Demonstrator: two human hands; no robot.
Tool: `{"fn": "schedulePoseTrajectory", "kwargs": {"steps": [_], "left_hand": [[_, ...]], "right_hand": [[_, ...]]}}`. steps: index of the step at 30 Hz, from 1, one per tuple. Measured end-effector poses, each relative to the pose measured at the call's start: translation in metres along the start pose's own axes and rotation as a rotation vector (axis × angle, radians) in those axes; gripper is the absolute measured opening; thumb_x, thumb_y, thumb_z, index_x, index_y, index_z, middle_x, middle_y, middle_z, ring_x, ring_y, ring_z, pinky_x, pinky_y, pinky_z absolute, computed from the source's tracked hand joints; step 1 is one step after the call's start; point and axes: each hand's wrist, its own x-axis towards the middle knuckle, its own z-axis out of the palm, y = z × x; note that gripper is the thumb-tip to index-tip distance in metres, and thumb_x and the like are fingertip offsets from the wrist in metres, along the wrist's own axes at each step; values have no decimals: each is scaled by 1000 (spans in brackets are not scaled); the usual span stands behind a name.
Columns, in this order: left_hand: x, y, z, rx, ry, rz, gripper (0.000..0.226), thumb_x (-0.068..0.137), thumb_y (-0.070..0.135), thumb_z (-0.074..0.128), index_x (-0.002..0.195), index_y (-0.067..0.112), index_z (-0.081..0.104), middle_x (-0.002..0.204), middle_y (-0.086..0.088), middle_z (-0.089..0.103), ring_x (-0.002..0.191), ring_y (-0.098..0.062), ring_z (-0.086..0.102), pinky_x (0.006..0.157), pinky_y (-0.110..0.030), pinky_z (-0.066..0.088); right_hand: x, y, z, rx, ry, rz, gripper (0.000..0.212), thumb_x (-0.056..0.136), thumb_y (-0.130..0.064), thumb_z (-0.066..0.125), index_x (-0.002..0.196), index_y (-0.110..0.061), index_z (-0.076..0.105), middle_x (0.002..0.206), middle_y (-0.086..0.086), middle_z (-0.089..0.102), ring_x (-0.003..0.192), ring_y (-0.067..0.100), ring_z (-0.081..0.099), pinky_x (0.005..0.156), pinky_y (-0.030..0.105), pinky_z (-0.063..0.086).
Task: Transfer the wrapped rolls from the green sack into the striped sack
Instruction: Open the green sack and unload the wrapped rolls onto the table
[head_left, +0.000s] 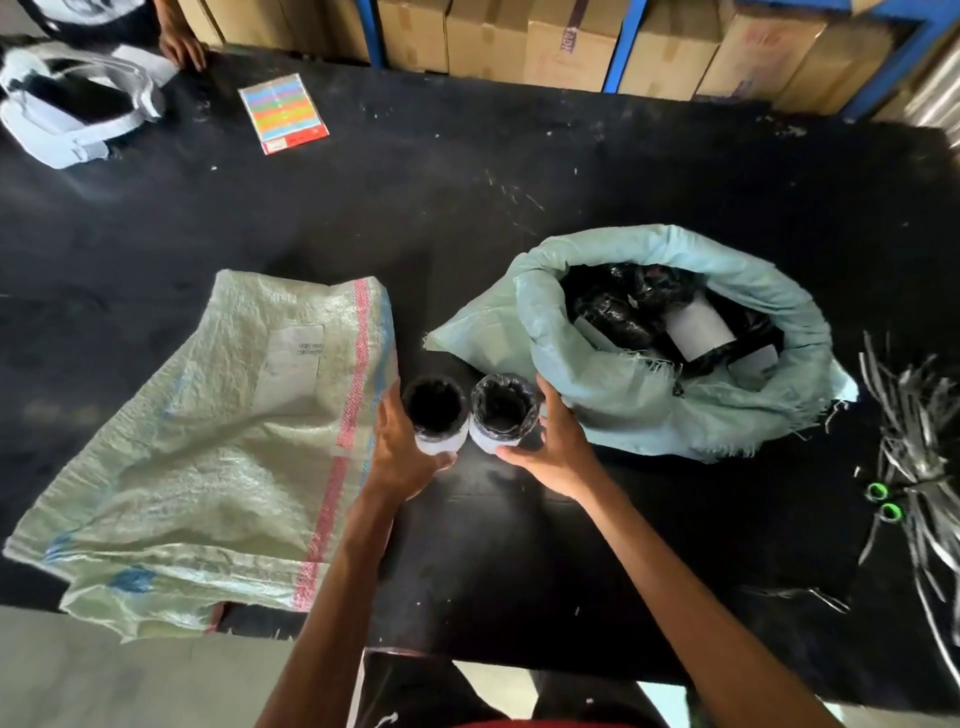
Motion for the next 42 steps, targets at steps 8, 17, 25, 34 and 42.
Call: {"fn": "schedulePoseTrajectory", "kwargs": {"steps": [8,17,25,34,42], "left_hand": [[-12,148,-21,-85,200,375,32,83,20,76,114,21,69,111,8,70,94,-11,69,87,-31,55],[69,238,96,440,-36,686,33,81,12,73,114,15,68,110,-4,67,99,-23,65,81,-34,55],[144,205,176,952,-242,654,97,82,7,72,158,2,12,165,-19,16,153,-32,15,126,-45,13],[202,191,209,884,-171,856,59,94,7,27,152,4,32,159,-16,34,150,-31,27,124,-41,11],[195,222,188,847,-339,658,98,69,42,87,150,14,38,148,-8,46,136,-27,43,116,-39,34]], "right_hand": [[-38,-33,-152,35,10,-31,31,94,-18,68,125,-22,65,105,0,76,95,12,74,88,36,59],[-1,48,-237,-230,263,187,46,89,-25,71,132,-16,59,124,1,68,106,14,67,98,34,53],[109,91,-243,-544,256,312,70,78,-36,79,135,-10,47,132,14,54,124,33,53,100,41,47],[166,119,-228,-609,399,421,104,62,-50,89,145,-18,35,139,14,51,128,35,50,102,49,44],[142,111,-244,-470,444,453,99,54,-59,86,136,-21,45,134,12,54,123,35,52,100,48,45]]}}
